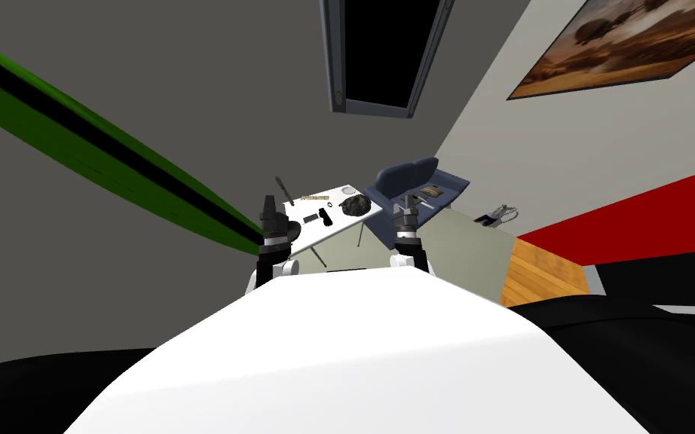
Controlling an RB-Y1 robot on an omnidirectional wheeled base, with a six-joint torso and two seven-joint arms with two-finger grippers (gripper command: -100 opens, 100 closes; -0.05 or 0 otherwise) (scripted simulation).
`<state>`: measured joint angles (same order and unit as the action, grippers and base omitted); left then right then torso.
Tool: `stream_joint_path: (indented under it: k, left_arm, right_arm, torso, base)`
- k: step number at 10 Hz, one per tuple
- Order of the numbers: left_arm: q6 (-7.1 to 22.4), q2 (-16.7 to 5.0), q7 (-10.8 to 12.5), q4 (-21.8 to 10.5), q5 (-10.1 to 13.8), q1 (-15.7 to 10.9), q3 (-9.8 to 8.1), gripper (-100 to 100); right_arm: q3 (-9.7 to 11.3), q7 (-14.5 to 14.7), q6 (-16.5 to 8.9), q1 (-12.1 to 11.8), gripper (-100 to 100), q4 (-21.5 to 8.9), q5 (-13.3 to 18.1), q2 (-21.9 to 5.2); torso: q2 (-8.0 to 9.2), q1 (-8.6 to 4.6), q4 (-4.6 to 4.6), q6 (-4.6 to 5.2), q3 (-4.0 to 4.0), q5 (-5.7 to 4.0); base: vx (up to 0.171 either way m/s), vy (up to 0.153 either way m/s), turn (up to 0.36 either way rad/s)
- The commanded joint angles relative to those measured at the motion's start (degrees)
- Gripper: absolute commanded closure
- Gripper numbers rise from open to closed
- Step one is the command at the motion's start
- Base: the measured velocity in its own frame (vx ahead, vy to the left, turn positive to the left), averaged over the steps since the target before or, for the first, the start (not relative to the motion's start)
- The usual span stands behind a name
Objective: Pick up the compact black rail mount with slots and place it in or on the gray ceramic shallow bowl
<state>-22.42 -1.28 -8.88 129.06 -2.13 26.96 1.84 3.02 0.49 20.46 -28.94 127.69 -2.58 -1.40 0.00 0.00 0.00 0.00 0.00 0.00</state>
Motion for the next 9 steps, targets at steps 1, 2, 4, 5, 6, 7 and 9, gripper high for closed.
stream_joint_path:
  k: [1,2,4,5,6,7,9]
  left_arm:
    - [1.79,-2.4,0.72,0.97,0.4,-0.58,-0.69,-100]
    - [2.96,-3.4,1.16,1.53,0.69,-0.92,-1.12,-100]
    - [6.07,-5.24,2.25,2.84,1.49,-1.69,-2.2,-100]
    - [7.79,-6.08,2.87,3.57,2.01,-2.11,-2.87,-100]
    - [9.55,-6.88,3.53,4.33,2.6,-2.54,-3.62,-100]
    - [11.3,-7.66,4.19,5.09,3.26,-2.97,-4.43,-100]
    - [14.27,-8.46,4.86,5.84,4.01,-3.38,-5.31,-100]
  right_arm:
    - [0.0,0.0,0.0,0.0,0,0.0,0.0,0.0]
    - [0.0,0.0,0.0,0.01,0,0.0,0.0,0.0]
    - [0.0,0.0,0.0,0.02,0,0.0,0.0,0.0]
    - [0.0,0.0,0.0,0.02,0,0.0,0.0,0.0]
    - [0.0,0.0,0.0,0.02,0,0.0,0.0,0.0]
    - [0.0,0.0,0.0,0.02,0,0.0,0.0,0.0]
    - [0.0,0.0,0.0,0.01,0,0.0,0.0,0.0]
  torso:
    - [0.0,0.0,0.0,0.0,0.0,0.0]
    - [0.13,0.07,0.02,0.01,0.07,0.01]
    - [0.37,0.16,0.08,0.02,0.21,0.03]
    - [0.4,0.19,0.09,0.01,0.23,0.04]
    - [0.42,0.23,0.09,0.01,0.24,0.05]
    - [0.46,0.24,0.1,0.01,0.27,0.05]
    - [0.35,0.16,0.09,-0.01,0.21,0.04]
  base:
    - [-0.044,0.018,-0.08]
    - [-0.096,0.036,-0.105]
    - [-0.104,0.042,-0.128]
    - [-0.109,0.056,-0.135]
    - [-0.123,0.057,-0.136]
    - [-0.13,0.042,-0.157]
    - [-0.072,0.023,-0.084]
